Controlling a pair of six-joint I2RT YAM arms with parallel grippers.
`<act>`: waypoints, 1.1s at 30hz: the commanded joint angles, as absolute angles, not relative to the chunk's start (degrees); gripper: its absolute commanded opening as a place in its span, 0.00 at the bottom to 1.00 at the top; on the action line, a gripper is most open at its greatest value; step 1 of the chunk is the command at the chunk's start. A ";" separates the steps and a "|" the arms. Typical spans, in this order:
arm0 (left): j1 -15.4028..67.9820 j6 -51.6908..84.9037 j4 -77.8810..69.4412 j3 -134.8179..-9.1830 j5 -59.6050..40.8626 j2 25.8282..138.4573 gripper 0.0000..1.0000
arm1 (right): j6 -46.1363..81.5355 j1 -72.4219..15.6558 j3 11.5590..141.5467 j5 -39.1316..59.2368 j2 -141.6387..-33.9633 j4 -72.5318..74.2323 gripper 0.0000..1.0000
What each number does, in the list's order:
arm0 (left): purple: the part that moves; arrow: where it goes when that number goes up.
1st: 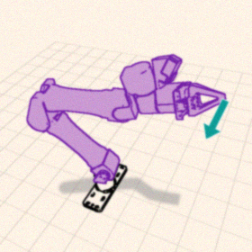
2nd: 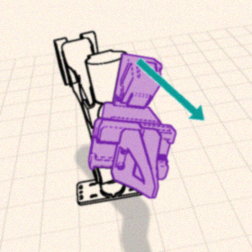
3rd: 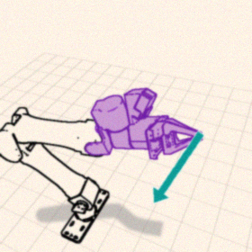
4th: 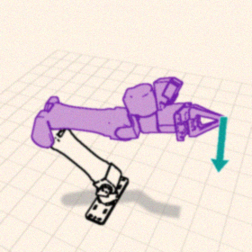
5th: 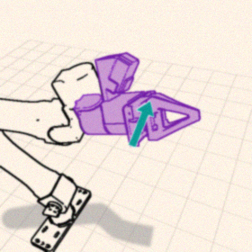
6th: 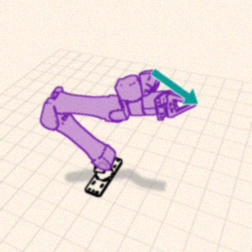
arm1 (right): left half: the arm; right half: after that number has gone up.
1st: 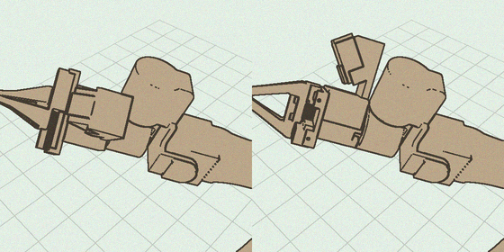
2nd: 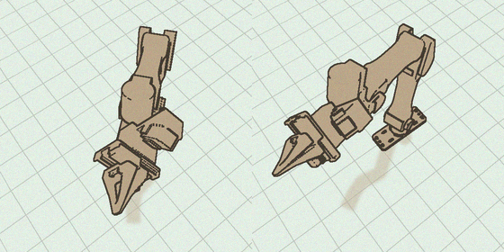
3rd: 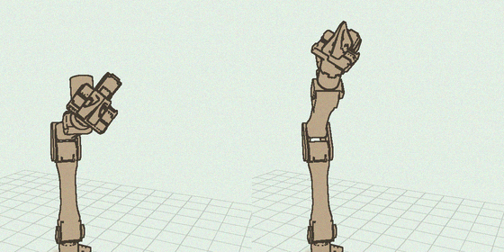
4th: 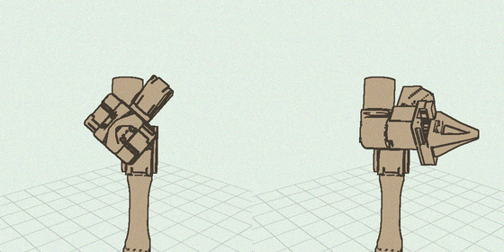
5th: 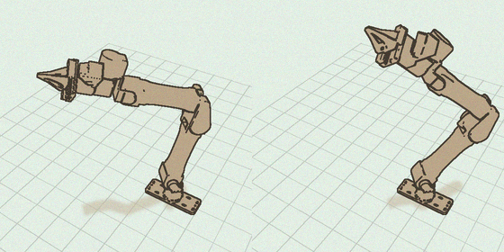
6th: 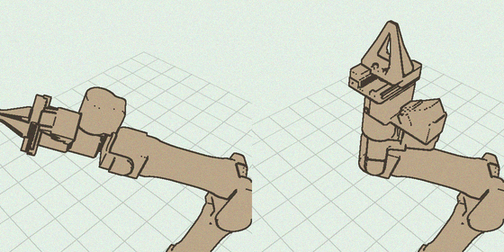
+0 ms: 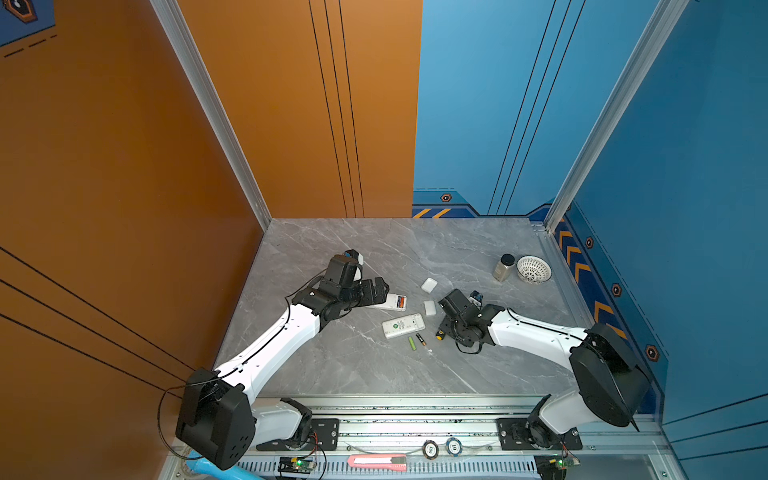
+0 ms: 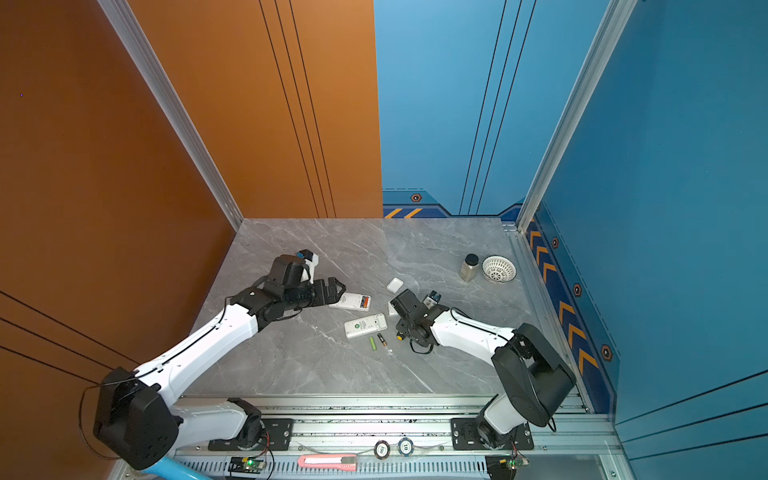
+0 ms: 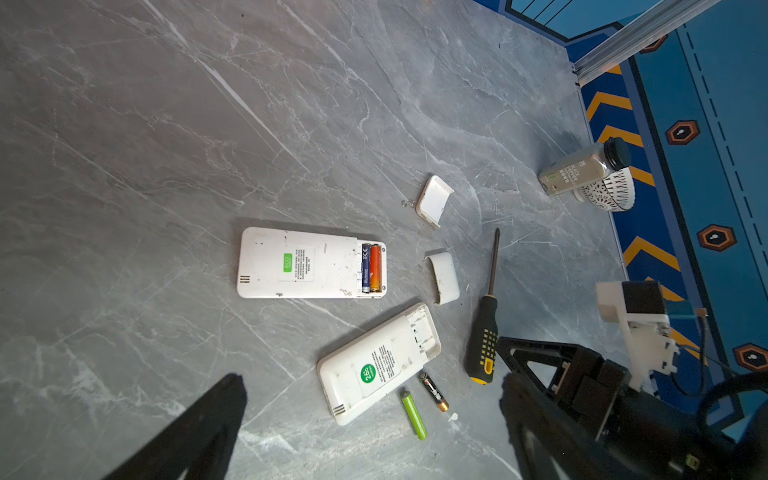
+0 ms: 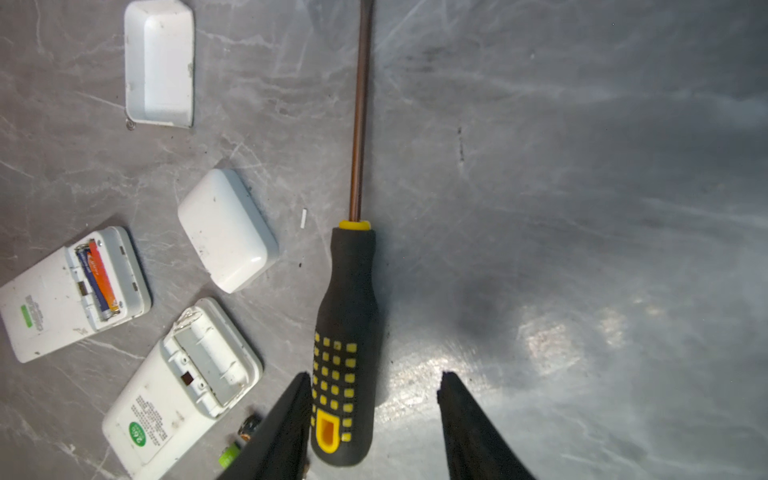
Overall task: Unload the batteries from the remote control
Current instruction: 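Close the right gripper on the screwdriver handle and lift it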
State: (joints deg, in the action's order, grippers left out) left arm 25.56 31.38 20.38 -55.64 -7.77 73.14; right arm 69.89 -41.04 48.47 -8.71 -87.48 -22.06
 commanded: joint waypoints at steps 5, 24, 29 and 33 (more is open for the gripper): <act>25.62 31.91 19.60 -56.66 -8.84 73.51 0.98 | 69.65 -42.38 51.12 -7.76 -88.18 -22.60 0.60; 25.40 32.47 20.74 -56.34 -9.36 73.49 0.98 | 71.35 -42.06 52.22 -7.54 -94.06 -27.33 0.34; 25.31 33.55 19.89 -56.28 -10.90 73.78 0.98 | 70.08 -41.96 50.44 -8.81 -91.17 -28.82 0.21; 25.29 35.82 17.31 -55.59 -13.21 74.27 0.98 | 67.37 -41.74 49.13 -9.92 -88.62 -30.09 0.15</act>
